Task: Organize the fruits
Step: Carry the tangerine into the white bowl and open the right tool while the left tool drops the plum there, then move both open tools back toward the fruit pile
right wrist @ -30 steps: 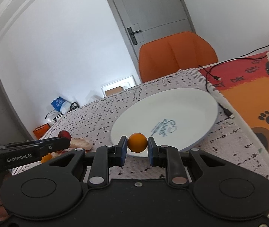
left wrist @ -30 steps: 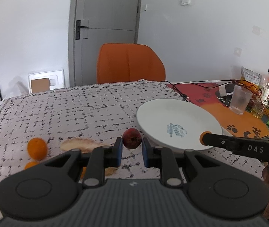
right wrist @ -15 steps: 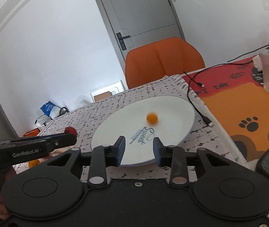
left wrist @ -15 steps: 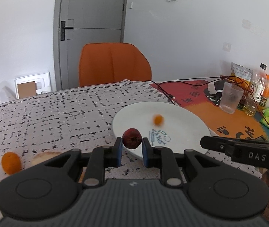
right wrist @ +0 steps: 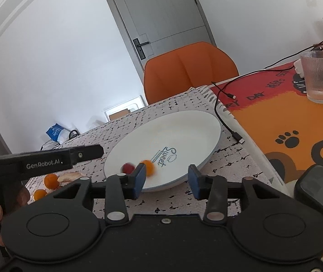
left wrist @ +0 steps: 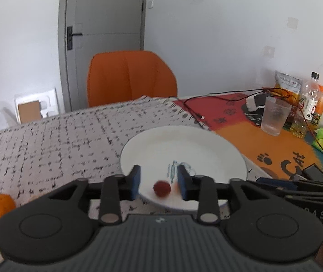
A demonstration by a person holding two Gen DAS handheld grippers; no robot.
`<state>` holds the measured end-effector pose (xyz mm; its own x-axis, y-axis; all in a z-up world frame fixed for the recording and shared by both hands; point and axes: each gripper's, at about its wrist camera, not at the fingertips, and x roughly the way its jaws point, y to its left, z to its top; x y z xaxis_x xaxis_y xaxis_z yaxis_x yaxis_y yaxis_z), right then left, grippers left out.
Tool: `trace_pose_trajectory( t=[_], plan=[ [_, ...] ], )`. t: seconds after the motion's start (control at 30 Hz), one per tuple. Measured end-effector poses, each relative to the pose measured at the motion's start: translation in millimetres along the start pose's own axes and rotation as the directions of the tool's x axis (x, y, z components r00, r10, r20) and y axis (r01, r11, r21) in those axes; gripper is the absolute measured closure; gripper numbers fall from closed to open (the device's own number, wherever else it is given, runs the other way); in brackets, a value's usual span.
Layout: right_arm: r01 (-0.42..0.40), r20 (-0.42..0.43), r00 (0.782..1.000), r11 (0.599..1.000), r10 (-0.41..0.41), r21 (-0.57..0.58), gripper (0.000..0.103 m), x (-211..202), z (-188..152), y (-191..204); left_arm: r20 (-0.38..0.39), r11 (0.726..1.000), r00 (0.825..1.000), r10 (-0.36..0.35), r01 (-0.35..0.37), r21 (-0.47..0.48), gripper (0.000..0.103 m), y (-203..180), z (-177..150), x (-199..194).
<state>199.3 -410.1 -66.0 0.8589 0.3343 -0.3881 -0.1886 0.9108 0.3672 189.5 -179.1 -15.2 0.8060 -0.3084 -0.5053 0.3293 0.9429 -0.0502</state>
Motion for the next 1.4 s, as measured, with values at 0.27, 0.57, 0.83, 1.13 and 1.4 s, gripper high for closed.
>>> trace_pose_trajectory(
  t=[0.27,0.57,0.83,1.13,1.4],
  plan=[
    [-0.008,0.016,1.0,1.0,0.008,0.002,0.026,0,-1,8,0.026,0.995,0.995,0.096,-0.096,-0.013,0.026,23,-11,-22],
    [0.018,0.043,0.999,0.999,-0.019,0.029,0.0,-4,-1,19,0.05,0.981,0.984,0.173,-0.167,-0.103,0.01,54,-23,-55],
    [-0.004,0.045,0.999,1.0,0.003,0.008,0.0,-3,-5,37,0.057,0.977,0.983,0.177,-0.168,-0.129,0.006,67,-29,-77],
    [-0.007,0.059,0.998,1.0,0.009,-0.024,0.0,-7,-5,57,0.086,0.972,0.975,0.204,-0.191,-0.14,0.0,77,-34,-101],
    [-0.011,0.056,0.998,0.998,0.015,-0.068,0.0,-9,-8,78,0.088,0.96,0.968,0.236,-0.219,-0.173,0.0,96,-42,-122]
  ],
)
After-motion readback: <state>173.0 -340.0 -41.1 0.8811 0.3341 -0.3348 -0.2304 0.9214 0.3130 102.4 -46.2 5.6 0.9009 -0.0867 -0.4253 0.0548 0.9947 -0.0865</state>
